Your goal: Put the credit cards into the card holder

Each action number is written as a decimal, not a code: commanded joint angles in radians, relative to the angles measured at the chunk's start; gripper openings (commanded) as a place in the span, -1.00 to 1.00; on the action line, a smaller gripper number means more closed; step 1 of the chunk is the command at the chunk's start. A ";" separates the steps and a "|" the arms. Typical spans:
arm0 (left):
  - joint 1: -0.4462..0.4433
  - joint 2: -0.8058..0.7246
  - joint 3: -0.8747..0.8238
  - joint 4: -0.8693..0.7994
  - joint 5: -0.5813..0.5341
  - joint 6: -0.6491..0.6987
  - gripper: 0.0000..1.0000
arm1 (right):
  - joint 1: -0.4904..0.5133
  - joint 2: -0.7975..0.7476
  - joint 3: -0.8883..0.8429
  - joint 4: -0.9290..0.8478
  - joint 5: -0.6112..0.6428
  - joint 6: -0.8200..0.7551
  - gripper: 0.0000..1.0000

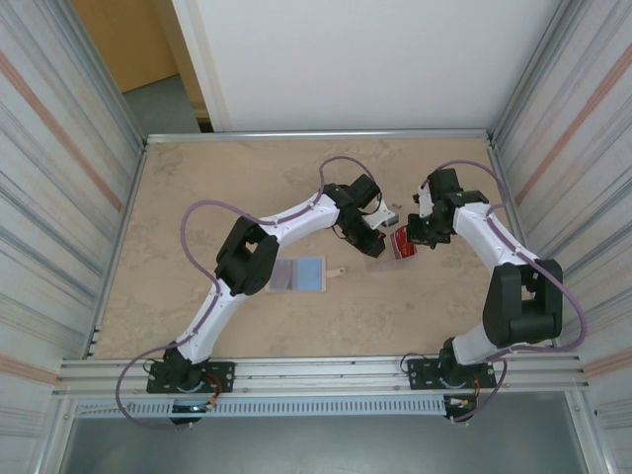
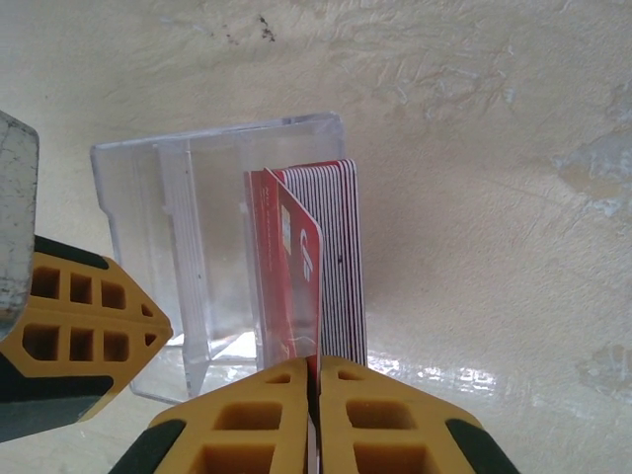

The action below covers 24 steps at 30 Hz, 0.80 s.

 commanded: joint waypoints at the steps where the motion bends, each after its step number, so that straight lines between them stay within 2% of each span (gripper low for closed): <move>1: 0.011 0.043 -0.046 -0.071 -0.044 0.007 -1.00 | -0.001 -0.018 0.010 -0.039 0.037 -0.024 -0.87; 9: 0.014 0.013 -0.057 -0.064 -0.032 0.003 -1.00 | 0.004 -0.030 0.019 -0.045 0.002 -0.035 -1.00; 17: 0.035 -0.051 -0.051 -0.064 -0.021 0.002 -1.00 | -0.010 -0.066 0.032 -0.030 -0.135 -0.028 -1.00; 20: 0.051 -0.099 -0.055 -0.073 -0.028 0.003 -0.80 | -0.031 -0.092 0.041 -0.029 -0.209 -0.009 -1.00; 24: 0.075 -0.237 -0.141 -0.049 -0.022 0.014 -0.49 | -0.041 -0.171 0.037 -0.020 -0.293 0.010 -1.00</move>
